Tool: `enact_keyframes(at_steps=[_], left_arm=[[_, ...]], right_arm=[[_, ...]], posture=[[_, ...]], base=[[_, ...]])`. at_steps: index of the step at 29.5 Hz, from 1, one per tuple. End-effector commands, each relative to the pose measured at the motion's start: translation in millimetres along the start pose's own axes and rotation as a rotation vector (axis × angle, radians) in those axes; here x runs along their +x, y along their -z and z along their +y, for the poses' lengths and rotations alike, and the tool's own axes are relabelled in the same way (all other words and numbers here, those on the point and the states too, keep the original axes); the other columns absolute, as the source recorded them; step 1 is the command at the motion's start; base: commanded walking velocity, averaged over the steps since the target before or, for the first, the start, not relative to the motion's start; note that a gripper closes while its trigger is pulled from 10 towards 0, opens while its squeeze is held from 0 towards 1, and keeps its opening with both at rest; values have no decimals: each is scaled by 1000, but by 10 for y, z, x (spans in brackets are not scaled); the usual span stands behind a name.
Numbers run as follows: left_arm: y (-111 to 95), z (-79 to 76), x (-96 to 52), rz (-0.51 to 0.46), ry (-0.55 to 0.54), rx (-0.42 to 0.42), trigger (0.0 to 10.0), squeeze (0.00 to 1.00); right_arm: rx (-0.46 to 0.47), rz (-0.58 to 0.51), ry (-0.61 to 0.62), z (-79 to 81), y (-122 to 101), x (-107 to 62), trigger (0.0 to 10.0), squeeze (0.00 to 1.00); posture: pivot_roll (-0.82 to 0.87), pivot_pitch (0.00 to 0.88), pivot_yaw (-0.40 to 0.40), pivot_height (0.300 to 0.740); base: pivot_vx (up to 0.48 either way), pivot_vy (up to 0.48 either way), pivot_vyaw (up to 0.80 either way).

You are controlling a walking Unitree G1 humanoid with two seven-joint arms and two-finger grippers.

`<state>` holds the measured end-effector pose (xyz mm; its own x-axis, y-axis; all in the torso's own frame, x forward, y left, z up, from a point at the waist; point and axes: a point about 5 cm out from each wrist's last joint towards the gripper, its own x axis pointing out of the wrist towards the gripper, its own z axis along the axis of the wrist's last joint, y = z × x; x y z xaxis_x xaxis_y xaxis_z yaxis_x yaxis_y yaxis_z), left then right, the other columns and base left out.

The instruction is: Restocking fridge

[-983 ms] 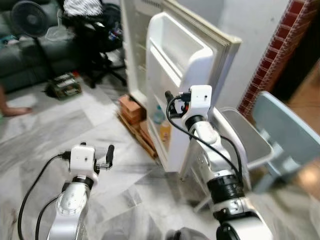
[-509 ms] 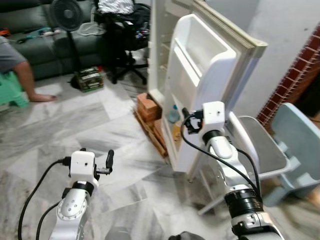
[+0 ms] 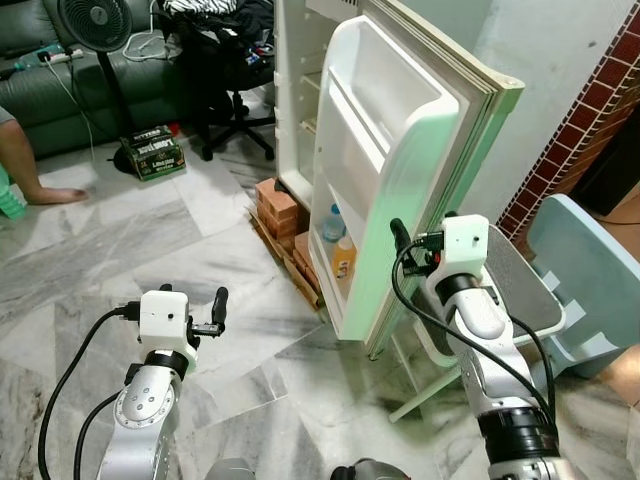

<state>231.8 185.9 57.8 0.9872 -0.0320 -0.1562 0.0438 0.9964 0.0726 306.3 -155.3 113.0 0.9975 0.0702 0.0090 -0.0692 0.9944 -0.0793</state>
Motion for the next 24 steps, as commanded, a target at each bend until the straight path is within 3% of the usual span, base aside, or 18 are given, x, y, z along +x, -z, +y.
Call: enact_keyframes(at_steps=[1, 5, 7, 19, 24], left_arm=[[5, -9, 6, 4, 4, 10, 10000, 0], [-1, -6, -6, 4, 1, 11, 10000, 0], [8, 15, -39, 7, -7, 16, 10000, 0], [32, 17, -78, 16, -20, 14, 10000, 0], [26, 30, -80, 17, -17, 19, 10000, 0]], right_arm=[[-10, -14, 26, -20, -45, 46, 10000, 0], [-38, -24, 38, -37, -155, 248, 10000, 0], [-59, -7, 60, -135, -180, 328, 10000, 0], [-143, 121, 146, -467, 47, 283, 10000, 0], [-170, 147, 223, -721, 56, 312, 10000, 0]], posture=[[76, 0, -24, 740], [94, 0, -29, 740], [104, 0, -37, 740], [107, 0, -41, 740], [110, 0, -39, 740]], base=[[0, 0, 0], [0, 0, 0], [0, 0, 0], [0, 0, 0], [0, 0, 0]])
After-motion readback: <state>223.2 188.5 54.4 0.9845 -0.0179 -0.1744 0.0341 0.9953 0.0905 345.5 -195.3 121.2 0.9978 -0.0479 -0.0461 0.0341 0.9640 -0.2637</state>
